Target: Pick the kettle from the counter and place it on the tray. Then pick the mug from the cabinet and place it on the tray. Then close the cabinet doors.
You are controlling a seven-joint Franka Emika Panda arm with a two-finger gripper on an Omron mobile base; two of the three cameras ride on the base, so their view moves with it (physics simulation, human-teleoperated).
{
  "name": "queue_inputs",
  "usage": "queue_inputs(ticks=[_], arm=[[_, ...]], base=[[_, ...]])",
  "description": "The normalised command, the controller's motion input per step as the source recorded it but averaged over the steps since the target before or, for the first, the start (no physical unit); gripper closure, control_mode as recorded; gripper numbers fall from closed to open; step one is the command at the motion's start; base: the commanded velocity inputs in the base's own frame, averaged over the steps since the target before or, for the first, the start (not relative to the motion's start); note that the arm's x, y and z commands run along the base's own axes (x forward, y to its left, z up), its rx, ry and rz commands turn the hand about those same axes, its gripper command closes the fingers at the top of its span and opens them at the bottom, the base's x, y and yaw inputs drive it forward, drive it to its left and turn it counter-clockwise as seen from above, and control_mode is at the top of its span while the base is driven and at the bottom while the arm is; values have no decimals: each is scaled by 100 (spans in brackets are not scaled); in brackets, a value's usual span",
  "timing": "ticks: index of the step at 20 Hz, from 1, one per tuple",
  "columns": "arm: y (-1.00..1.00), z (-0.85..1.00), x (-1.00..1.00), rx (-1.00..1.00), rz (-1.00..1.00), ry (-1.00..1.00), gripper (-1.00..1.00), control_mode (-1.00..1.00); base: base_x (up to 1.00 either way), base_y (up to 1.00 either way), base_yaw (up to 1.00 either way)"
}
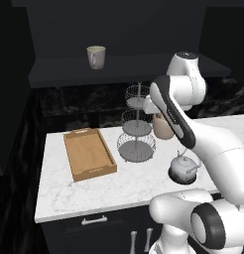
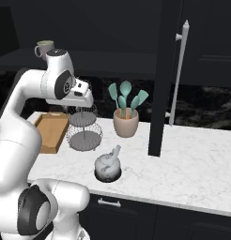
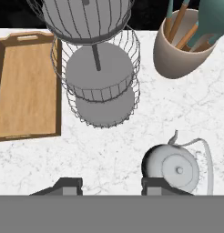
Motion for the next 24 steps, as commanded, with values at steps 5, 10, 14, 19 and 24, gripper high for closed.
queue_inputs(ticks=[5, 10, 14, 19, 24], arm=[[-3, -2, -8, 0, 0, -1, -100, -100], [-21, -19, -32, -5, 0, -10, -100, -100], [-44, -25, -43, 0, 0, -10, -100, -100], [-50, -23, -27, 0, -1, -1, -100, -100], [-45, -18, -7, 0, -3, 0, -100, -100]], base=[[0, 0, 0], [0, 0, 0], [0, 0, 0], [0, 0, 0], [0, 0, 0]])
